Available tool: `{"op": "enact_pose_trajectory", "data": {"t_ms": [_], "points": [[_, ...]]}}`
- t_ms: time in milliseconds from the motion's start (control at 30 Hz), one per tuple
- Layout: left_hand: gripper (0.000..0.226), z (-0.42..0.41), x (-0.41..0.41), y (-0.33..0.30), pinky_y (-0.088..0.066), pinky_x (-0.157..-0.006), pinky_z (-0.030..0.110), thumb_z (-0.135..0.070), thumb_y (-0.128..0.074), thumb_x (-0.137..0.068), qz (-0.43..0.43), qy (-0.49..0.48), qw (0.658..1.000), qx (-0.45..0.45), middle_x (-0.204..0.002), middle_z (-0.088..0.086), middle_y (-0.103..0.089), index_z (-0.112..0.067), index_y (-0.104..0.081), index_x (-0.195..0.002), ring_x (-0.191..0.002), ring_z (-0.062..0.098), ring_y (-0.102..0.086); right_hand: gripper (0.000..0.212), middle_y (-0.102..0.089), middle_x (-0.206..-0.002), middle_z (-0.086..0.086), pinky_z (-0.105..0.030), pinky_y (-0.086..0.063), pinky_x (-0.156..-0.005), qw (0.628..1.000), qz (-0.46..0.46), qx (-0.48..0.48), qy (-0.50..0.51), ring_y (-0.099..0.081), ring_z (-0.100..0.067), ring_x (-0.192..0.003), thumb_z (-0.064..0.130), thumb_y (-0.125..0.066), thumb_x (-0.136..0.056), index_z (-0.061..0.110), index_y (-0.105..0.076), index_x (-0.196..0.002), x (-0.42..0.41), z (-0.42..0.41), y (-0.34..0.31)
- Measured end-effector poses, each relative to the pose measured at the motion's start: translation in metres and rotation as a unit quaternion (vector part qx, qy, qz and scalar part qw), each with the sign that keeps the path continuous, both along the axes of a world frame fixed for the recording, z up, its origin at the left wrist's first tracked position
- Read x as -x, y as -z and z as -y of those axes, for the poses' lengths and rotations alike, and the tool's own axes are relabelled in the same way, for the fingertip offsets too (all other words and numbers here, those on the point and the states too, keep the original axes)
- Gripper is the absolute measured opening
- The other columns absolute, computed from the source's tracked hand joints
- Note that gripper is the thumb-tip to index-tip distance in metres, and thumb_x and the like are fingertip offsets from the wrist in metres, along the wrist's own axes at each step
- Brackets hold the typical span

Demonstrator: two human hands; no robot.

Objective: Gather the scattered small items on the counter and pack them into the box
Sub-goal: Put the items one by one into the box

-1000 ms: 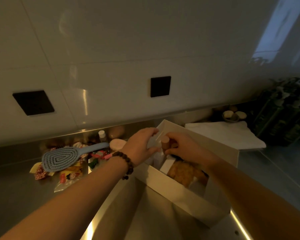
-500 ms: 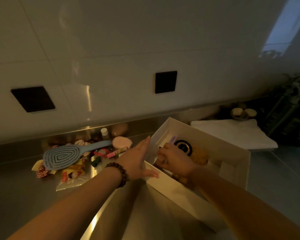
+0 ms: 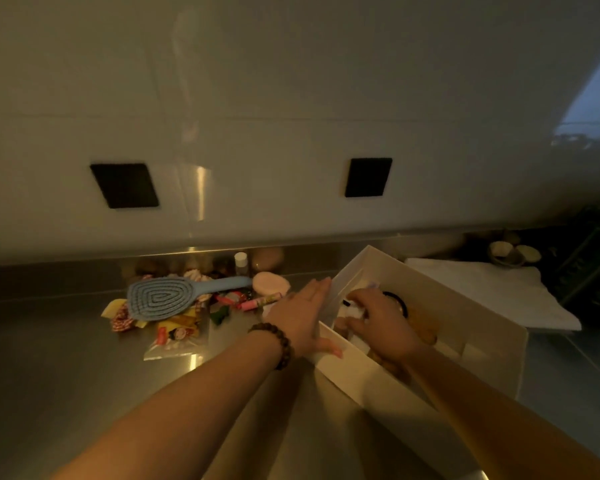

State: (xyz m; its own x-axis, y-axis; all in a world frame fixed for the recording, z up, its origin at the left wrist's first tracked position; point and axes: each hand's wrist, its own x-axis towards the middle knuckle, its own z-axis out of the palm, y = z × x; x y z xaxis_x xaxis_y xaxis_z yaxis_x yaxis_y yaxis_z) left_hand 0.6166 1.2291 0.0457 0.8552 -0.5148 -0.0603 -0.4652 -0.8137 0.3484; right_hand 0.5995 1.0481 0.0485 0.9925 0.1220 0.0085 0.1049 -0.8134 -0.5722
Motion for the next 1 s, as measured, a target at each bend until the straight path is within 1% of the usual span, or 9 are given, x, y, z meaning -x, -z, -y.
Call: {"op": "enact_pose_trajectory", "data": {"t_ms": [133, 267, 400, 567, 633, 733, 800, 900, 1000], "points": [[0.105, -0.014, 0.009, 0.009, -0.011, -0.117, 0.04, -0.064, -0.059, -0.076, 0.041, -0.007, 0.999, 0.015, -0.157, 0.004, -0.004, -0.017, 0.001, -0.148, -0.144, 0.021, -0.004, 0.036, -0.054, -0.126, 0.005, -0.021, -0.037, -0.09, 0.996, 0.085, -0.038, -0.01, -0.047, -0.003, -0.107, 0.022, -0.058, -0.091, 0.024, -0.052, -0.126, 0.006, -0.031, -0.02], [0.096, -0.069, 0.019, 0.029, -0.011, -0.115, 0.038, -0.061, -0.055, -0.08, 0.057, -0.083, 0.994, 0.035, -0.157, 0.006, -0.007, -0.017, -0.003, -0.149, -0.143, 0.022, -0.008, 0.035, -0.056, -0.124, 0.001, -0.021, -0.037, -0.093, 0.99, 0.103, -0.017, -0.1, -0.051, -0.012, -0.114, 0.02, -0.06, -0.089, 0.019, -0.055, -0.123, 0.006, -0.078, -0.025], [0.085, -0.144, 0.027, 0.052, -0.019, -0.115, 0.04, -0.051, -0.055, -0.084, 0.075, -0.191, 0.979, -0.005, -0.155, 0.006, -0.015, -0.018, -0.01, -0.148, -0.141, 0.023, -0.015, 0.032, -0.054, -0.126, 0.005, -0.019, -0.035, -0.095, 0.984, 0.079, -0.005, -0.159, -0.048, -0.009, -0.116, 0.02, -0.059, -0.088, 0.025, -0.057, -0.119, 0.0, -0.133, -0.002], [0.069, -0.207, 0.036, 0.073, -0.026, -0.111, 0.04, -0.04, -0.053, -0.084, 0.056, -0.277, 0.959, -0.022, -0.148, 0.008, -0.026, -0.017, -0.026, -0.142, -0.136, 0.025, -0.023, 0.045, -0.045, -0.139, -0.001, -0.03, -0.034, -0.106, 0.98, 0.007, 0.054, -0.189, -0.042, -0.019, -0.129, 0.021, -0.061, -0.088, 0.021, -0.05, -0.131, -0.027, -0.193, 0.036], [0.072, -0.223, 0.034, 0.077, -0.021, -0.112, 0.04, -0.04, -0.053, -0.084, 0.055, -0.305, 0.951, -0.01, -0.152, 0.007, -0.021, -0.017, -0.022, -0.144, -0.139, 0.024, -0.017, 0.051, -0.04, -0.144, -0.003, -0.031, -0.032, -0.108, 0.981, 0.01, 0.061, -0.184, -0.038, -0.022, -0.133, 0.017, -0.06, -0.087, 0.02, -0.046, -0.135, -0.043, -0.216, 0.046], [0.085, -0.24, 0.024, 0.081, -0.006, -0.115, 0.041, -0.045, -0.056, -0.082, 0.052, -0.323, 0.945, -0.009, -0.156, 0.004, -0.005, -0.018, -0.009, -0.148, -0.143, 0.022, -0.002, 0.063, -0.021, -0.156, -0.005, -0.037, -0.021, -0.117, 0.977, 0.037, 0.106, -0.18, -0.016, -0.024, -0.145, 0.018, -0.056, -0.09, 0.019, -0.028, -0.147, -0.07, -0.245, 0.056], [0.09, -0.25, 0.014, 0.082, -0.002, -0.117, 0.043, -0.048, -0.056, -0.081, 0.051, -0.327, 0.943, -0.012, -0.157, 0.003, 0.001, -0.019, -0.003, -0.148, -0.143, 0.02, 0.005, 0.066, -0.02, -0.157, -0.005, -0.039, -0.013, -0.118, 0.971, 0.046, 0.133, -0.193, -0.01, -0.024, -0.146, 0.016, -0.052, -0.092, 0.019, -0.02, -0.15, -0.087, -0.259, 0.061], [0.094, -0.262, 0.003, 0.086, -0.001, -0.117, 0.04, -0.053, -0.055, -0.082, 0.04, -0.333, 0.942, 0.017, -0.157, -0.001, 0.004, -0.02, 0.003, -0.148, -0.143, 0.016, 0.008, 0.065, -0.035, -0.149, -0.01, -0.04, -0.024, -0.114, 0.969, 0.03, 0.168, -0.181, -0.028, -0.028, -0.139, 0.012, -0.051, -0.091, 0.017, -0.021, -0.149, -0.105, -0.268, 0.065], [0.095, -0.27, -0.003, 0.089, -0.002, -0.117, 0.038, -0.057, -0.054, -0.081, 0.039, -0.323, 0.945, 0.044, -0.157, -0.003, 0.004, -0.022, 0.005, -0.148, -0.142, 0.013, 0.007, 0.048, -0.047, -0.133, -0.008, -0.036, -0.039, -0.099, 0.965, 0.059, 0.199, -0.164, -0.041, -0.024, -0.122, 0.015, -0.048, -0.094, 0.018, -0.037, -0.141, -0.114, -0.268, 0.069]]}}
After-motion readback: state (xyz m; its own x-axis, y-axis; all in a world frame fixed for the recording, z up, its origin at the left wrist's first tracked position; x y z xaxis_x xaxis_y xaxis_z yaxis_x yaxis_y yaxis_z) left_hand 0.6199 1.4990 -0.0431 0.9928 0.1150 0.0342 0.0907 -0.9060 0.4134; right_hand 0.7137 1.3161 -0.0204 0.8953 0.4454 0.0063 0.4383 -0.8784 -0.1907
